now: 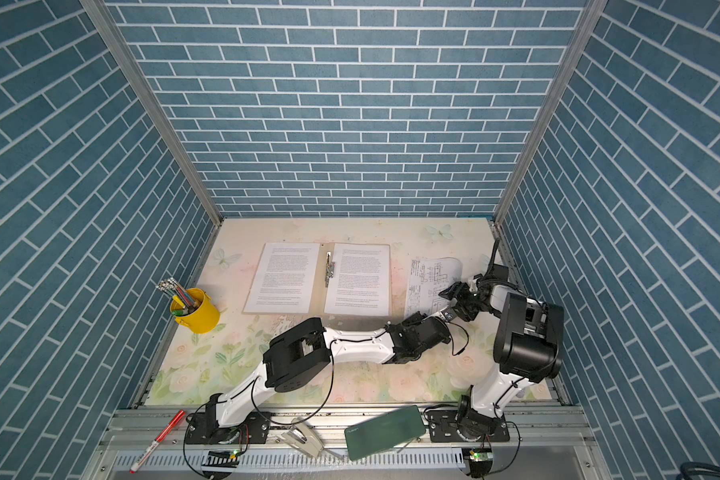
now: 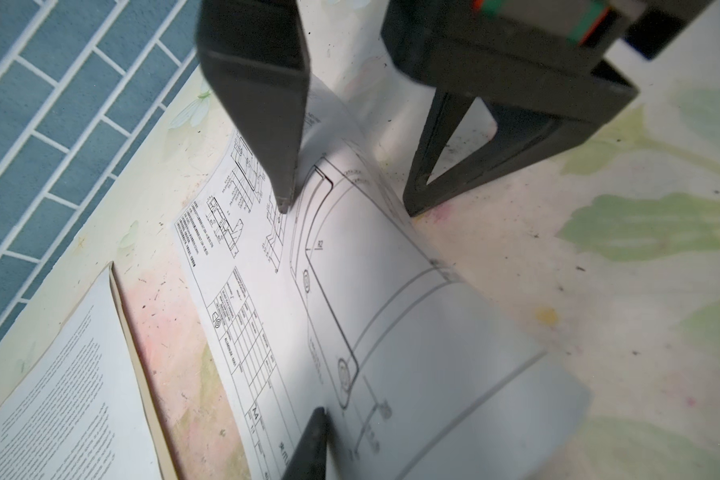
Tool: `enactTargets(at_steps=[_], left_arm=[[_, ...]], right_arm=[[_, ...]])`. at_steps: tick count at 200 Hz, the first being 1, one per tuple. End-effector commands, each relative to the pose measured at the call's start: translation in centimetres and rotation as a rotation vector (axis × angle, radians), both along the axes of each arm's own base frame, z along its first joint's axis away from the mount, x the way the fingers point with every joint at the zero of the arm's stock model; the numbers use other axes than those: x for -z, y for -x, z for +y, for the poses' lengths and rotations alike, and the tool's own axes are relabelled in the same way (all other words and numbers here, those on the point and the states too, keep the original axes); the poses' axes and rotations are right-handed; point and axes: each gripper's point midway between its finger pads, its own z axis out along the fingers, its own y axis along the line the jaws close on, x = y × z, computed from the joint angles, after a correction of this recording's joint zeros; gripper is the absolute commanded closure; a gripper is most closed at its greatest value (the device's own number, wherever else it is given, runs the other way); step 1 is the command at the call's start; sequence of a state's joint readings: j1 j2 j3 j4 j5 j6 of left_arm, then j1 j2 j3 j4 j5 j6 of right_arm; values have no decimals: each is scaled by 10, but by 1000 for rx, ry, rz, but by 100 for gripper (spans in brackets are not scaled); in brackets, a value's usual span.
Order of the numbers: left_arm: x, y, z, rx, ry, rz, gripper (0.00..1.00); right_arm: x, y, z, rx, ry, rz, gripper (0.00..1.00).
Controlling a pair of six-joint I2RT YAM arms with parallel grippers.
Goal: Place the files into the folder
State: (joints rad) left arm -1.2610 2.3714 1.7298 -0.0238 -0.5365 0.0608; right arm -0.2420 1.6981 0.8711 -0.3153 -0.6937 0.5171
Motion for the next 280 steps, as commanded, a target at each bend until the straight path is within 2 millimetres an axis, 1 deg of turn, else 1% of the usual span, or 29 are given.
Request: enactTargets(at_steps=[1,17,44,66,71,78,106,123,166,180,204,220,237,259,280], left_arm=[[-30,-1,-9,6,59,-21,78],[-35,0,-9,6,62,-24,79],[-40,-1,-9,13,65,-31,81],[-40,1,-11,28,72,-27,81],[-41,2,-12,33,76,-26,81],[-40,3,-13,39,75,-23,81],[-36,6,-13,58,76,-12,80],[-34,8,-14,70,85,1,80],[-34,14,-16,99,107,21,79],[-34,16,-16,107,111,25,79],[-33,17,-17,110,113,29,79],[-33,17,-17,111,116,31,78],[-34,18,-18,113,122,31,77],[-34,18,-18,116,120,31,77],[-33,19,-19,118,120,33,77]], right_arm=[[-3,7,-12,7,53,26,27],[-7,8,-19,22,63,18,23],[-16,10,-38,70,80,-15,17],[-17,9,-48,90,45,-30,17],[-17,9,-50,94,38,-32,14],[-16,8,-53,101,31,-38,14],[-19,-2,-50,112,-39,-87,19],[-20,-9,-48,113,-75,-110,24],[-22,-22,-48,120,-116,-153,28],[-22,-27,-48,122,-138,-160,32],[-25,-33,-48,126,-155,-186,46],[-26,-33,-47,123,-160,-189,53],[-25,-32,-46,123,-168,-184,63],[-24,-32,-45,122,-178,-183,69],[-24,-32,-45,121,-182,-184,78]])
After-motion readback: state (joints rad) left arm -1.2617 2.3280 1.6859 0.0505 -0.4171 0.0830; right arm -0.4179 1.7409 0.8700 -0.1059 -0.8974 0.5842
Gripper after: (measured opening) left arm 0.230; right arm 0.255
